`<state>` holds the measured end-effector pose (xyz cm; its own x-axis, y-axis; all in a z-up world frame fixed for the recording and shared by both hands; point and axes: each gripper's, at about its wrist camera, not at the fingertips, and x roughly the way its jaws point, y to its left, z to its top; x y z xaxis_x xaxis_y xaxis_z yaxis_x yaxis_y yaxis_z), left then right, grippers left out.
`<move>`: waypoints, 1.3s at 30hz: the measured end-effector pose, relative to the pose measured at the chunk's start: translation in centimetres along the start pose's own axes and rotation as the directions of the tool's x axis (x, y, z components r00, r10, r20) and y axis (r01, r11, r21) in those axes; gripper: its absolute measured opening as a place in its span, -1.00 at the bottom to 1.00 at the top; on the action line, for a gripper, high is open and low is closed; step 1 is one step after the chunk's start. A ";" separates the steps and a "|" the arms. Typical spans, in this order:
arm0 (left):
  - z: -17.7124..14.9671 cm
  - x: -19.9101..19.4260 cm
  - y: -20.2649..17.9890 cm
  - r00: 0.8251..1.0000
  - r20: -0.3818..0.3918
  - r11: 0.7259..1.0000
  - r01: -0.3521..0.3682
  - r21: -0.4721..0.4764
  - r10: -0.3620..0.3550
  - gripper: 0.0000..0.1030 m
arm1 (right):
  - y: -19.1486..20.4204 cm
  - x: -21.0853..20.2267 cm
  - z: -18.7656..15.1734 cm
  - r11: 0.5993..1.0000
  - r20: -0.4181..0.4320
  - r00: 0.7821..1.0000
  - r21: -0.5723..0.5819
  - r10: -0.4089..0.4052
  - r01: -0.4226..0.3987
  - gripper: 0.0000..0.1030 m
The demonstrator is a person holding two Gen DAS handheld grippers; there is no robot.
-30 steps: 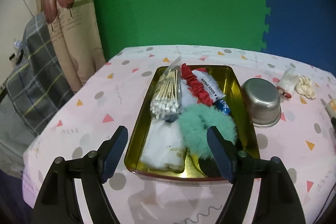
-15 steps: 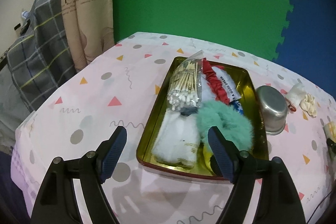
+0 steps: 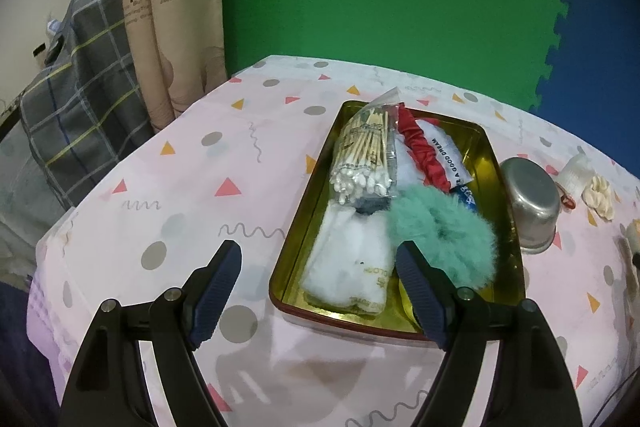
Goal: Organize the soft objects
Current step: 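Carry the striped towel with the right tool into the tin box, release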
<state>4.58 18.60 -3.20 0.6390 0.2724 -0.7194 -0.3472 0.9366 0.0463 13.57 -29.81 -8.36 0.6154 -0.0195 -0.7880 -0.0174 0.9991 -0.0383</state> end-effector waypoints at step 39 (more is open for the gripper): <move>0.2 0.0 1.4 1.000 0.014 0.997 -0.027 -0.070 0.028 0.50 | 32.7 -5.4 6.3 0.837 -0.020 0.893 -0.339 0.450 -0.430 -0.17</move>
<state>4.24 19.96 -2.97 0.6384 0.3015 -0.7082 -0.4114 0.9113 0.0172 14.65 3.20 -1.53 0.5257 0.4317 -0.7330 -0.5461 0.8319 0.0983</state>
